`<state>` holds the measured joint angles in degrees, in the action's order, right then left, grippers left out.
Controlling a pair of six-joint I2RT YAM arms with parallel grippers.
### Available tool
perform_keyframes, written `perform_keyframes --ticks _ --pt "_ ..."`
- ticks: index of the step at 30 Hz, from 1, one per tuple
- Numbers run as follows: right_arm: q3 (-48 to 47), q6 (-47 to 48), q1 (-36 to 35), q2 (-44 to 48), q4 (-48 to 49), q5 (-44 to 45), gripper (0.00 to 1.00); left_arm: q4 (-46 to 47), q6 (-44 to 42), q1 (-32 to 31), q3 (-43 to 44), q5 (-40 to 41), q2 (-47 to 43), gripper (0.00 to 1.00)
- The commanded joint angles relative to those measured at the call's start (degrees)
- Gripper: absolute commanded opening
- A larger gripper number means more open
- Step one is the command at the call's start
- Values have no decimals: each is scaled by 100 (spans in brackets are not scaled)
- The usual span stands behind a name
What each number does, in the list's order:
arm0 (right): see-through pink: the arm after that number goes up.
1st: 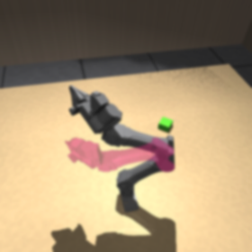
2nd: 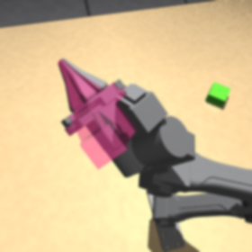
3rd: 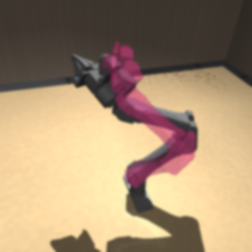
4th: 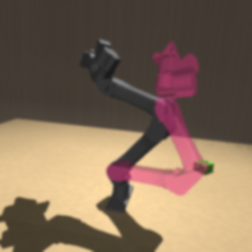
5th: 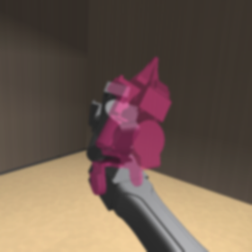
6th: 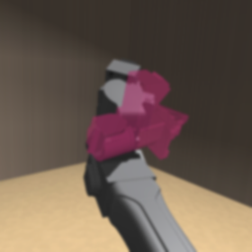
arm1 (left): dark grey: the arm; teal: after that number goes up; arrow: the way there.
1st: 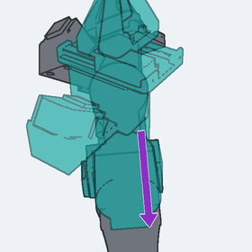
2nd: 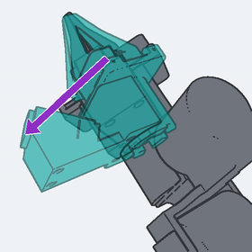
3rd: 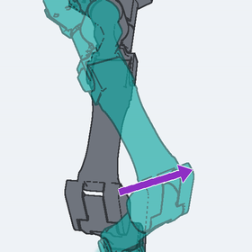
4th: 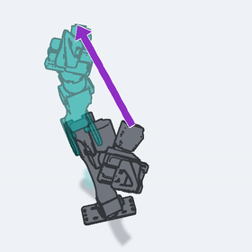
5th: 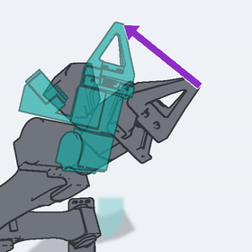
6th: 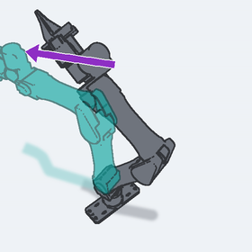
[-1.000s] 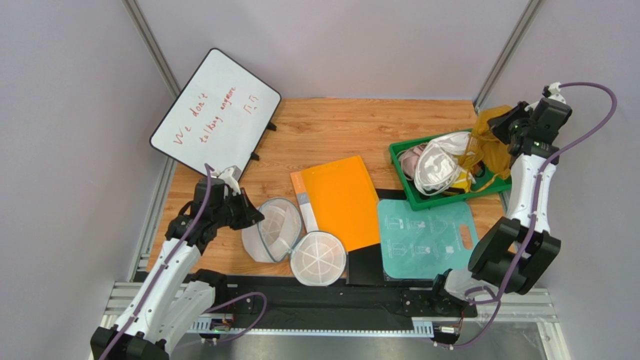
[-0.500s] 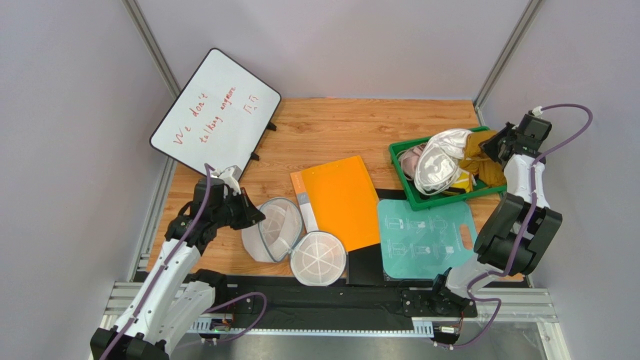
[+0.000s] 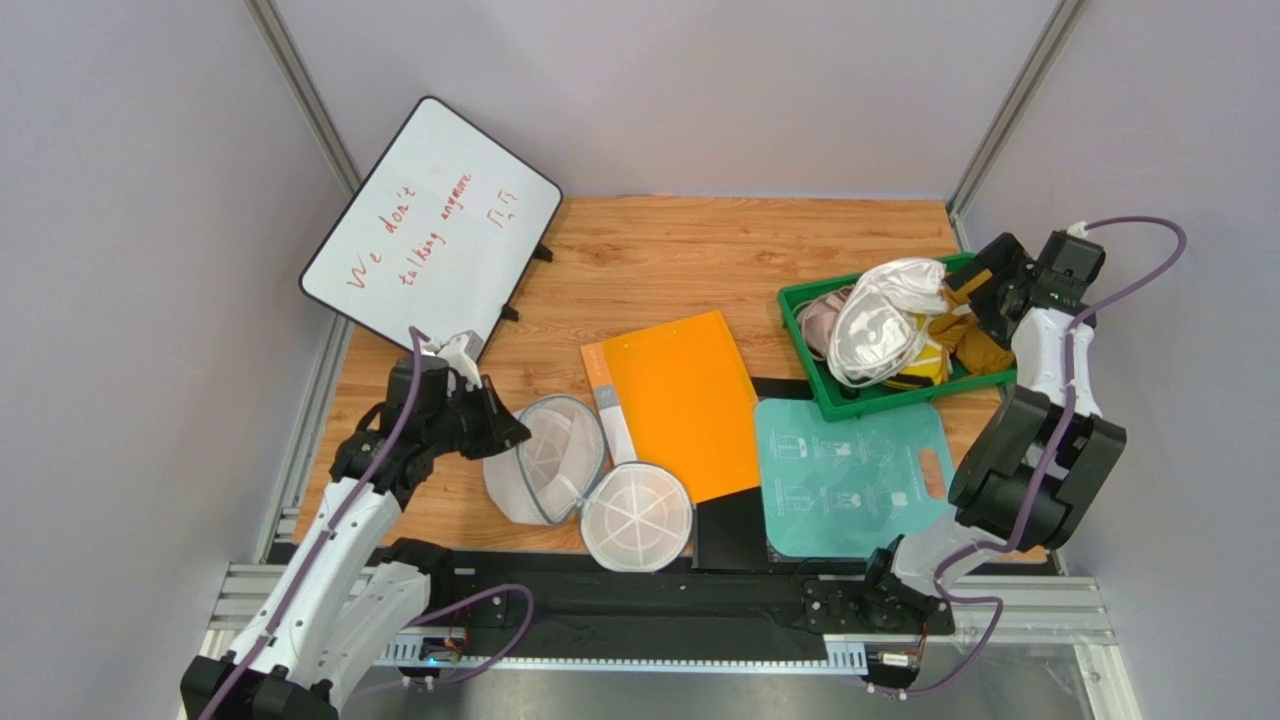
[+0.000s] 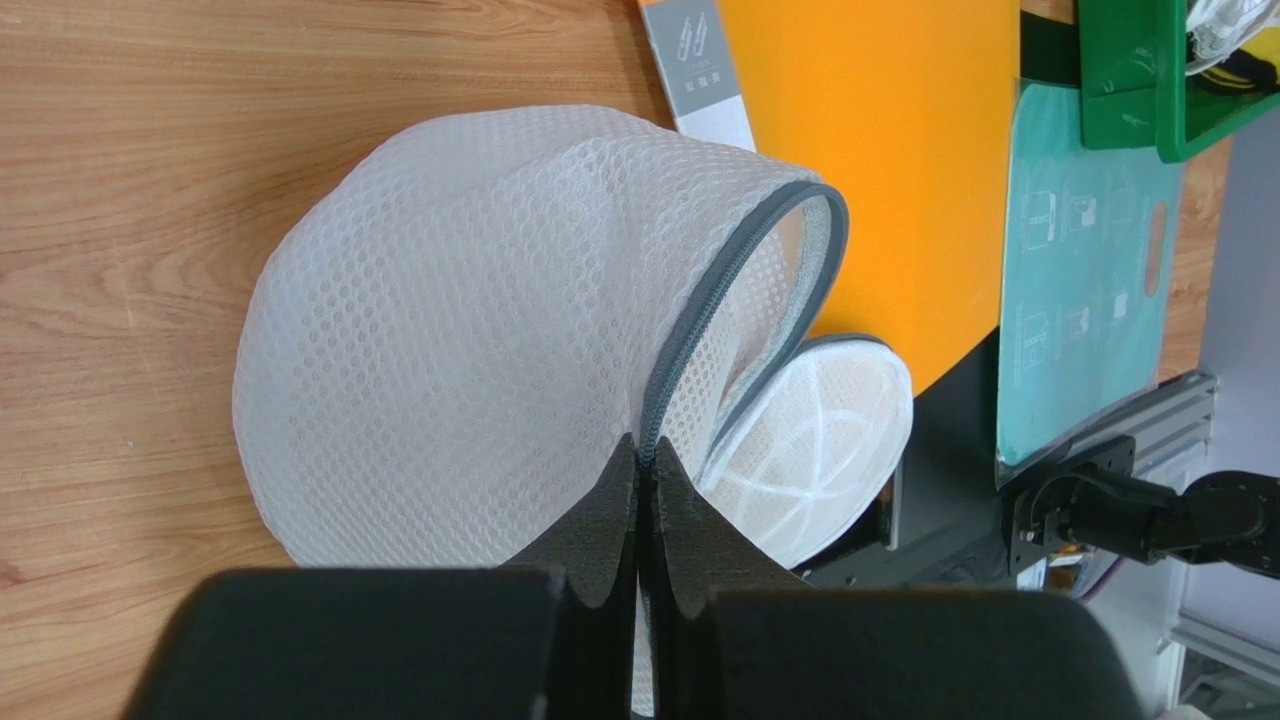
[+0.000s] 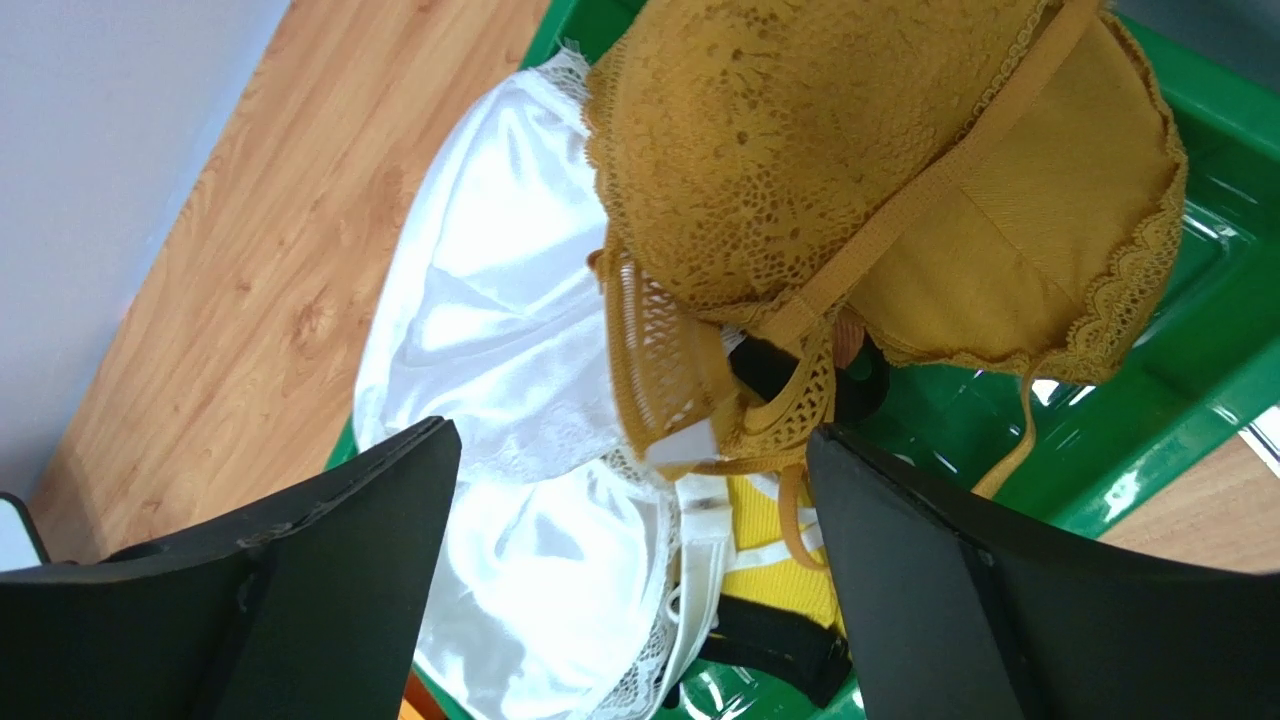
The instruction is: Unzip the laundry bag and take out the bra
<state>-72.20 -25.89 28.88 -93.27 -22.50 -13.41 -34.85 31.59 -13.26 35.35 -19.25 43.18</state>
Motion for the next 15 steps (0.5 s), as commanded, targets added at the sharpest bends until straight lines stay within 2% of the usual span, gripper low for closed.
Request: perform_keyframes --ticks 1,7,11,13,15 --pt "-66 75 -137 757 -35 -12 100 189 -83 16 24 -106 -46 0" --pt "-4 32 -401 1530 -246 207 100 189 -75 25 15 -106 -73 0" --pt "-284 66 -673 2005 -483 163 100 189 -83 25 15 -115 -55 0" --pt "-373 101 -1041 2269 -588 41 100 180 -83 25 15 -115 -64 0" --pt "-400 207 -1726 2506 -659 118 100 189 -66 25 15 -106 -73 0"
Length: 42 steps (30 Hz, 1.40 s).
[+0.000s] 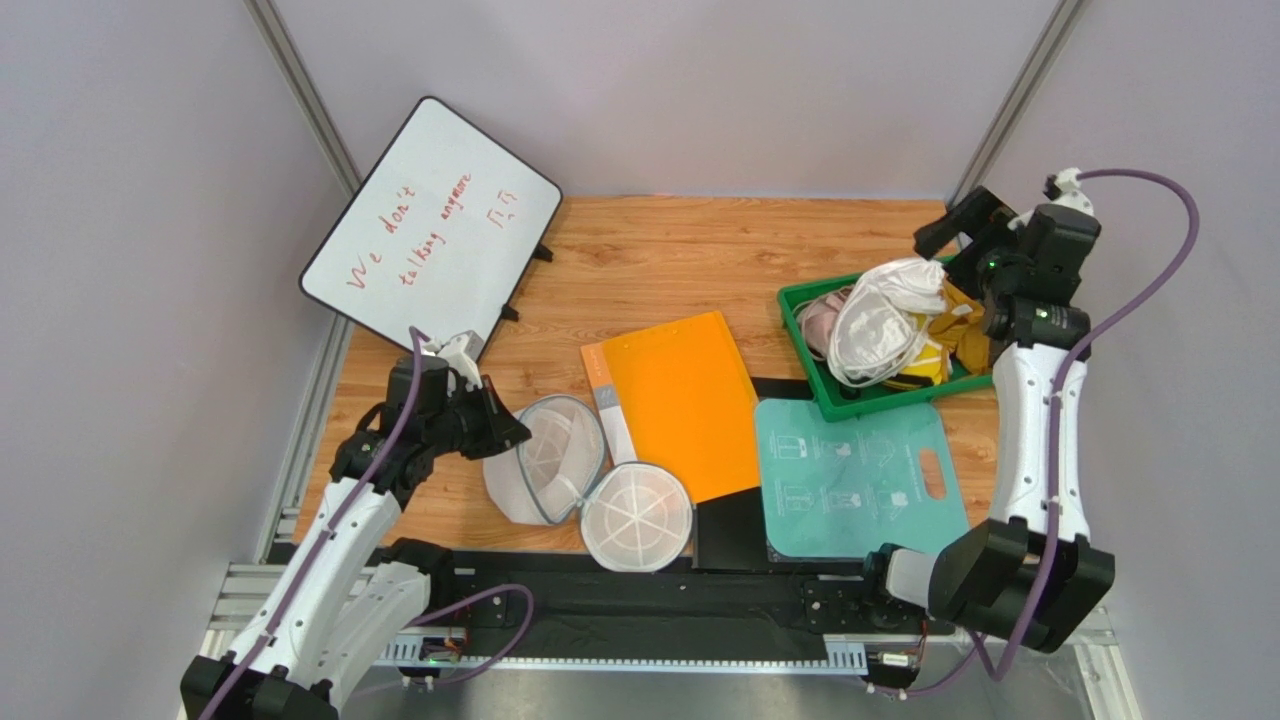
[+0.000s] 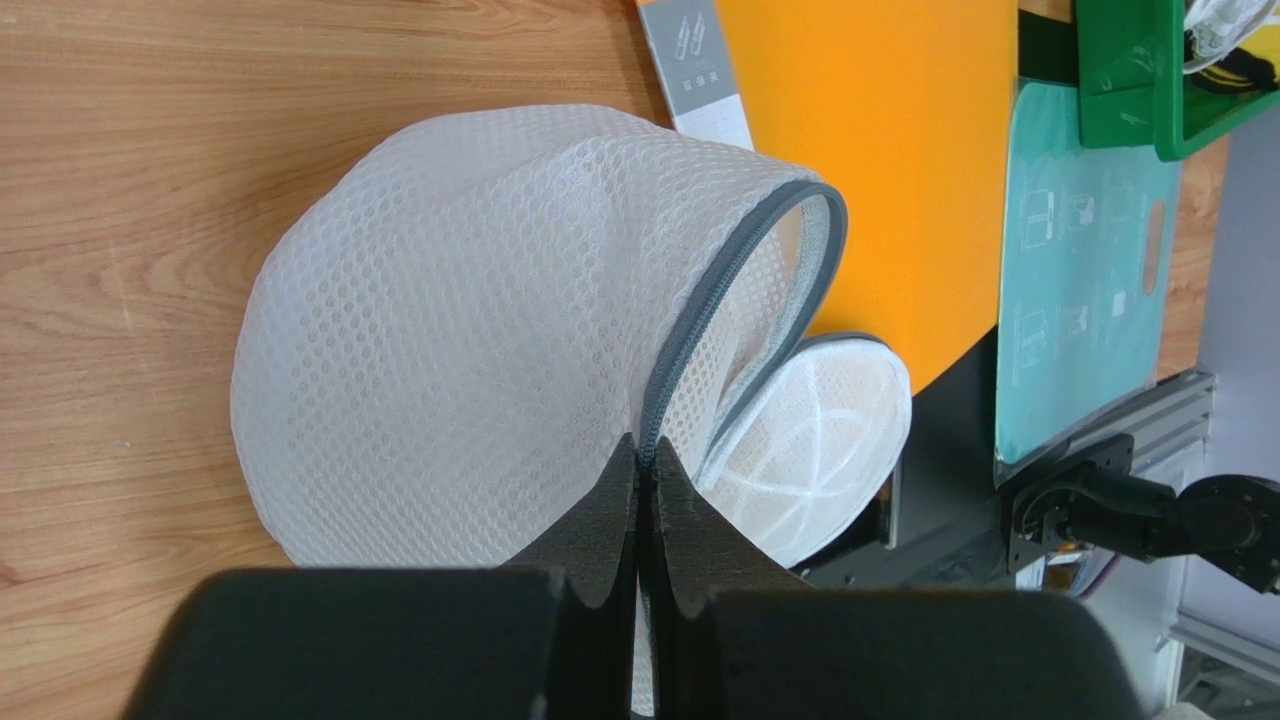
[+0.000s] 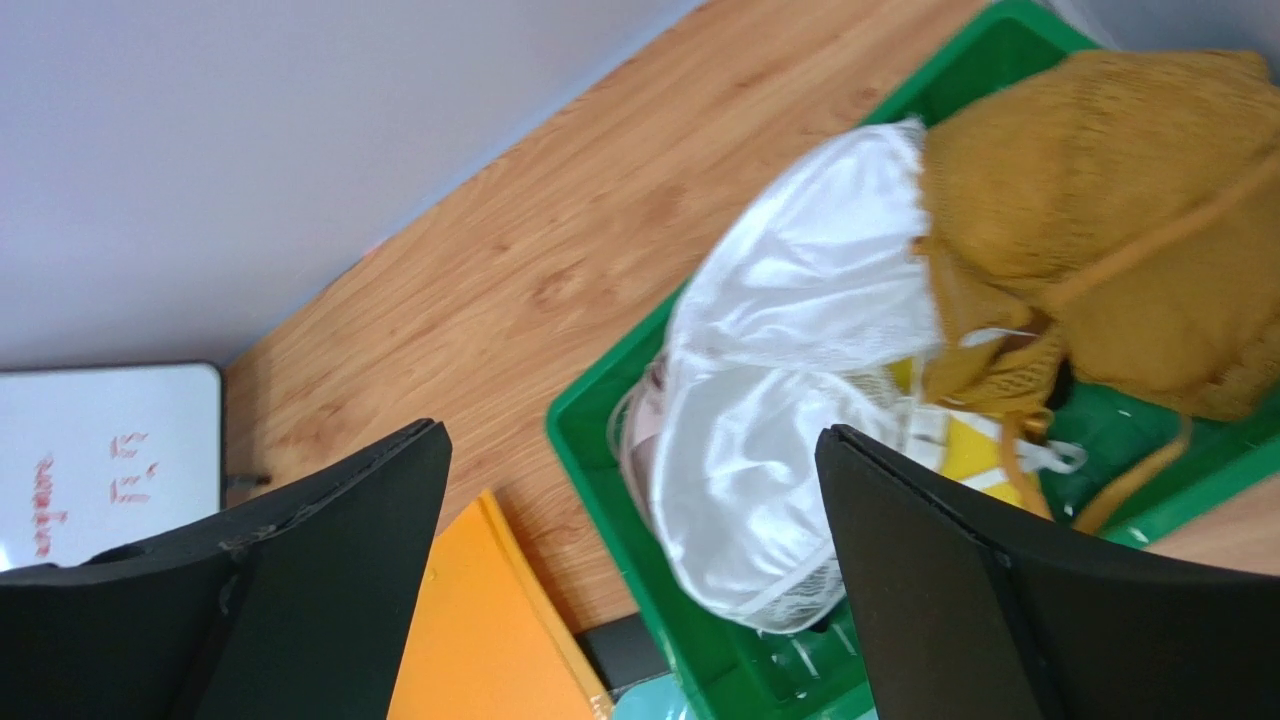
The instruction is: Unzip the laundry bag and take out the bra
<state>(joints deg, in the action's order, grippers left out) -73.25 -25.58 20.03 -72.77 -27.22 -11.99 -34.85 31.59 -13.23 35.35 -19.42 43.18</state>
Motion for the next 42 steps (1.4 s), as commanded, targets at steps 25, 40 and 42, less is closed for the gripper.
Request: perform_keyframes --ticks 25,40,42 --pt "2649 -588 -6617 53 32 347 71 66 -31 23 42 184 -82 0" --pt "2975 -632 -6943 -773 463 -163 53 5 -31 23 68 254 -2 0" --pt "3001 -623 -6960 -887 533 -260 51 5 -31 23 68 254 -2 0"
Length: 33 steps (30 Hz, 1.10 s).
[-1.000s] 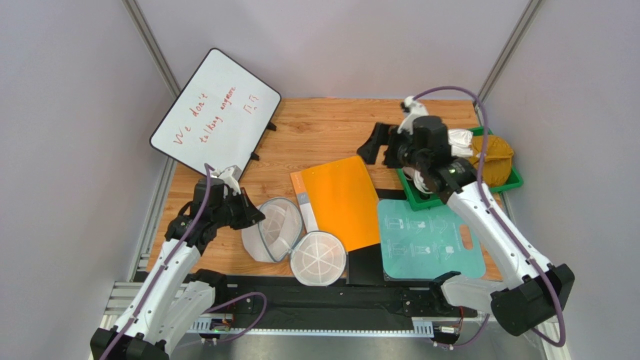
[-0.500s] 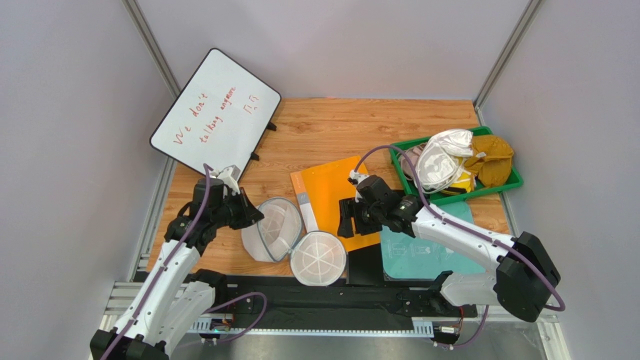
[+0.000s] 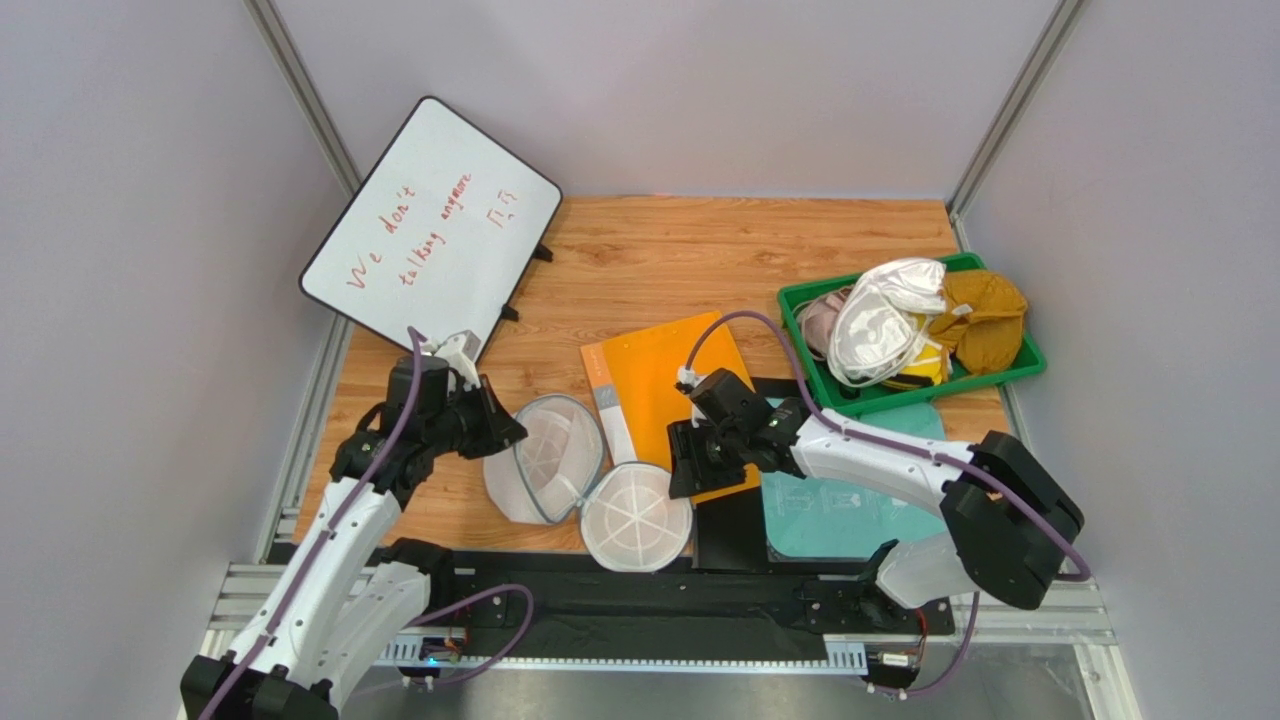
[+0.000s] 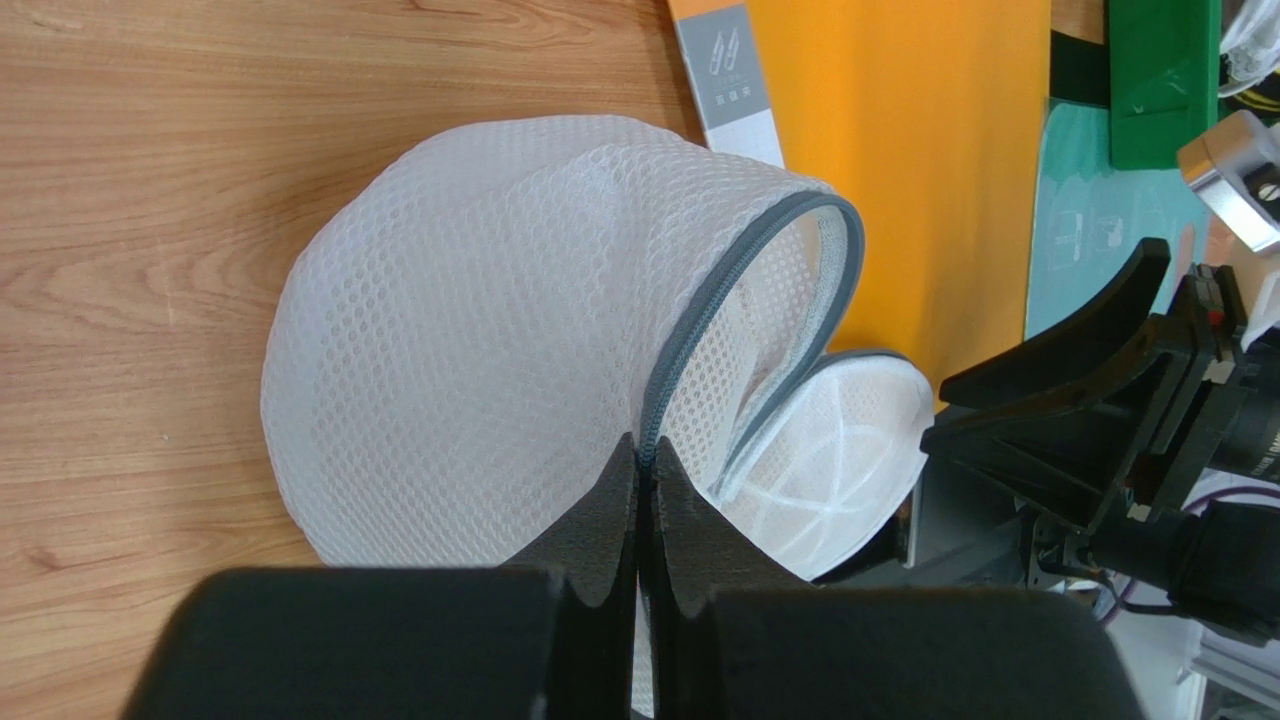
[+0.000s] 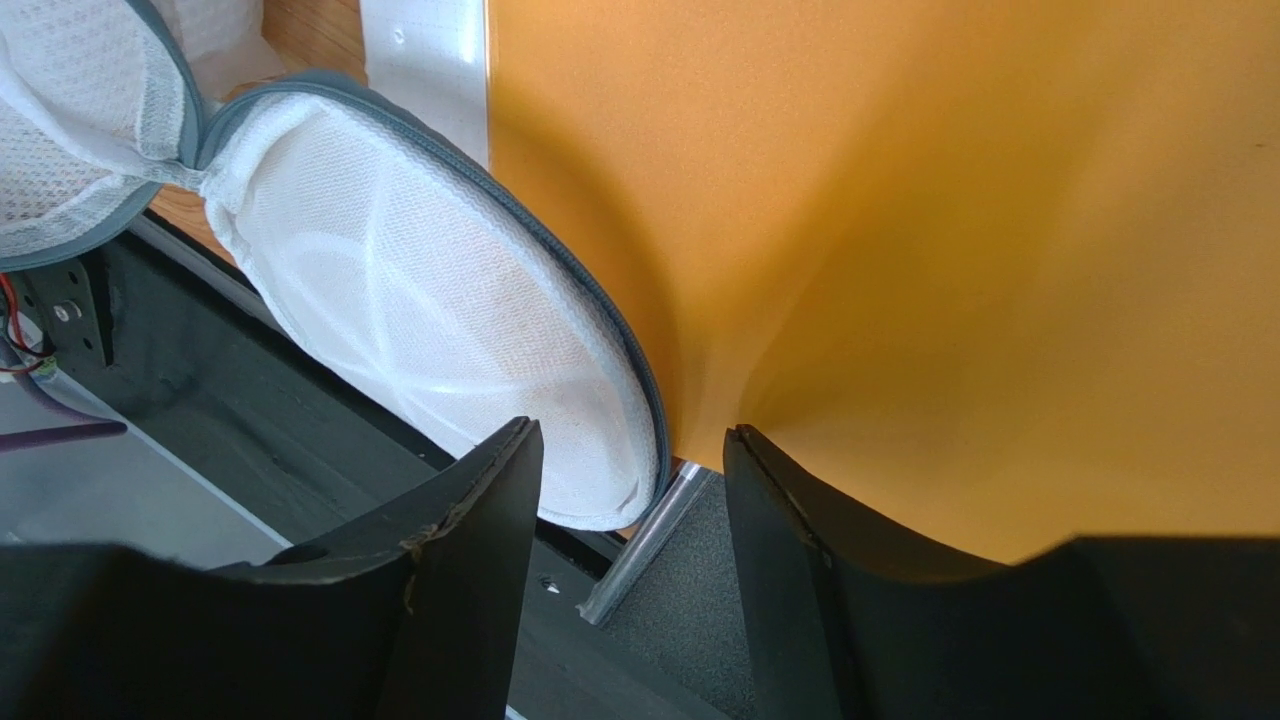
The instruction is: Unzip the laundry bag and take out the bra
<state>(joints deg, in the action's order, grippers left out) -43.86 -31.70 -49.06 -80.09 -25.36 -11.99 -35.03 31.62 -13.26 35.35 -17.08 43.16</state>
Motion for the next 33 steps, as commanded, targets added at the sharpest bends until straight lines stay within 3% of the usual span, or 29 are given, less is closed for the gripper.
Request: perform_keyframes --ticks 1,4,6,9,23,33 --pt "53 24 -51 -190 357 -286 49 13 -33 25 68 12 8 0" --pt "-35 68 -69 -322 304 -339 37 13 -24 25 77 29 8 0" --pt "-158 138 -60 -375 173 -339 18 -4 -33 25 77 64 17 0" --pt "-385 296 -60 -367 -107 -304 0 -30 -33 16 86 117 9 0" --pt "-2715 1333 115 -120 -3200 434 0 407 494 -221 -494 504 -123 0" --pt "-4507 1571 397 -1007 -4020 -207 0 1067 530 -362 -863 829 377 0"
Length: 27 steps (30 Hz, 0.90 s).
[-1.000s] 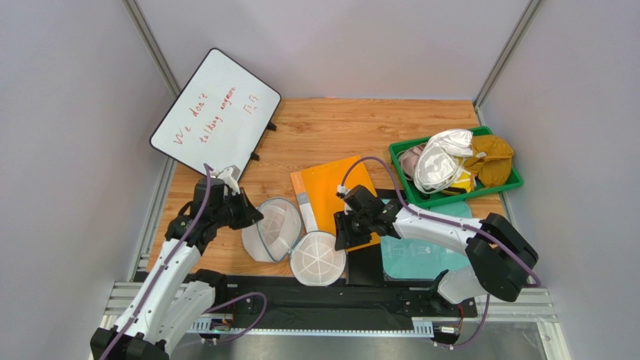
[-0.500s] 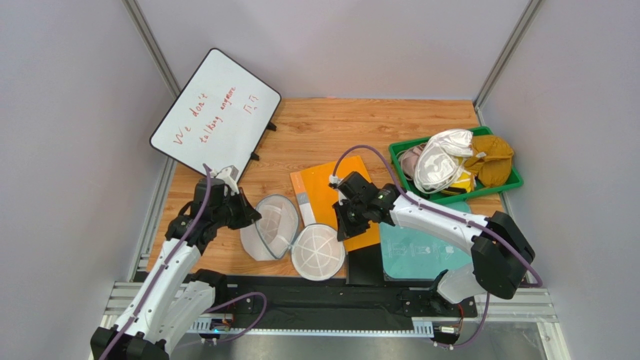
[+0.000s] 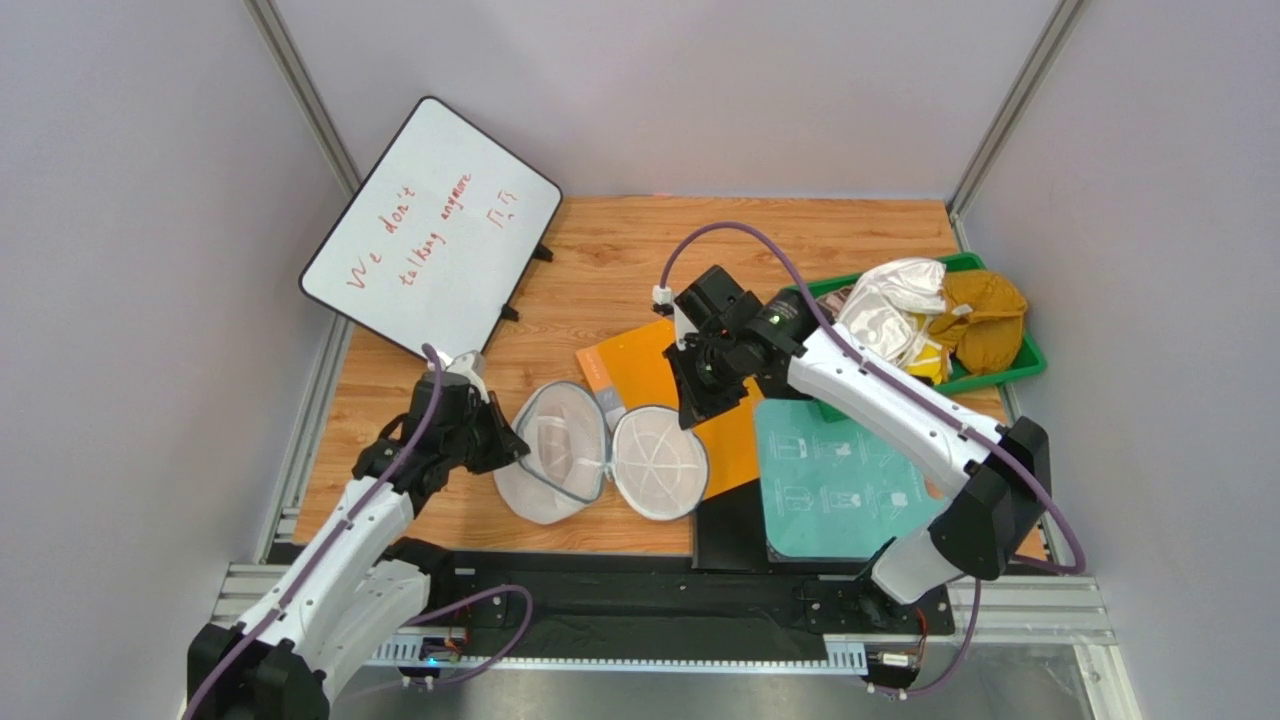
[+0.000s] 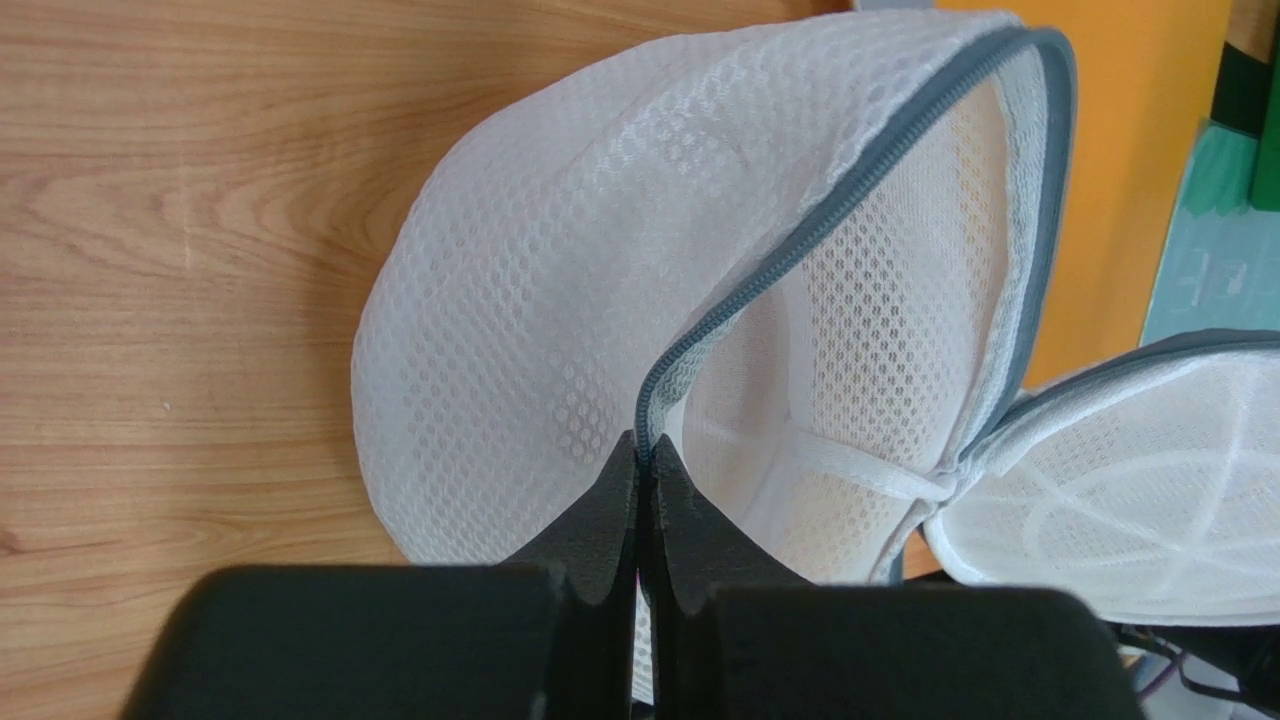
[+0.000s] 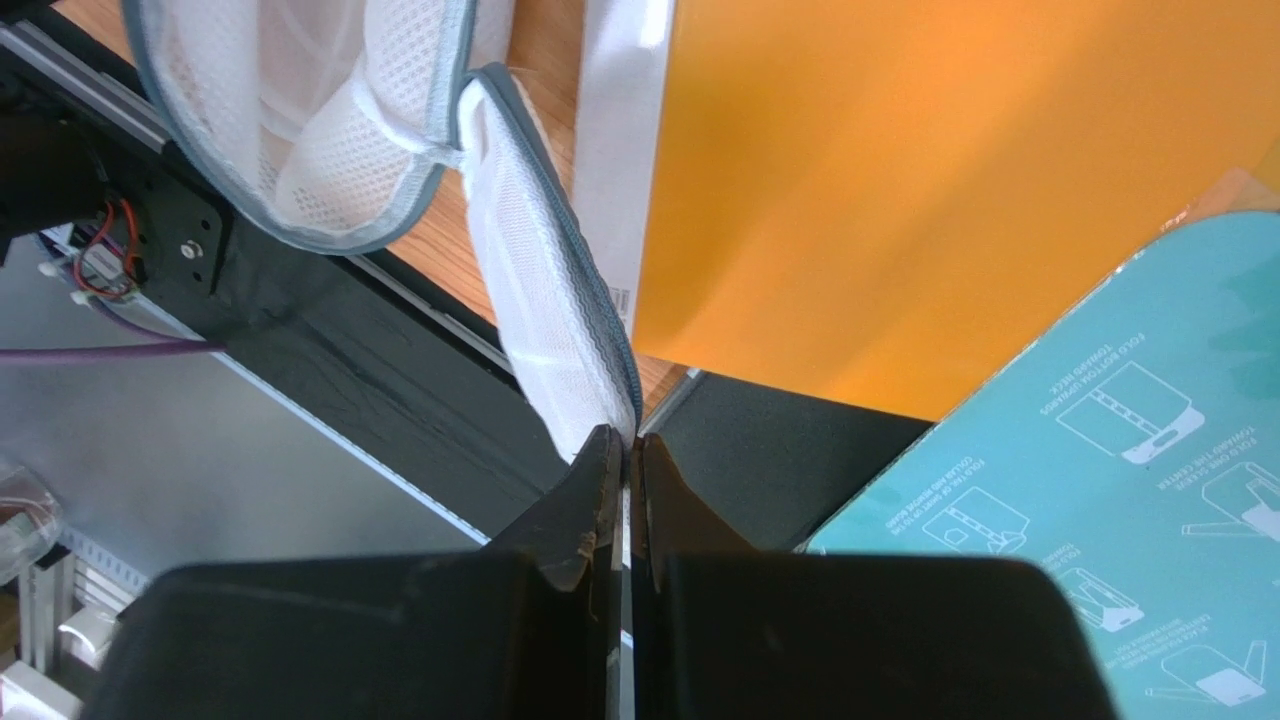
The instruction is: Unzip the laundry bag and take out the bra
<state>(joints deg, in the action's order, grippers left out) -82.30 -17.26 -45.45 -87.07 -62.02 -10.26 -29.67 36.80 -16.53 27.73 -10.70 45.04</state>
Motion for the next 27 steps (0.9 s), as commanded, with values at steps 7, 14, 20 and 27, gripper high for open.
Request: perform_keyframes --ticks 7,14,20,27 --pt "-1156 -830 19 -996 610 -1469 0 1059 21 -43 -399 50 392 0" --pt "-1280 -1956 -51 -1242 1840 -1619 1 1331 -146 -52 -601 -72 401 0" --pt "-1183 -2739 -174 -1321 2886 -1541 2 1622 -138 -43 -768 -327 269 0" --pt "-1375 -3091 -368 -1830 3390 -1260 0 1693 -322 -52 -760 -547 14 0"
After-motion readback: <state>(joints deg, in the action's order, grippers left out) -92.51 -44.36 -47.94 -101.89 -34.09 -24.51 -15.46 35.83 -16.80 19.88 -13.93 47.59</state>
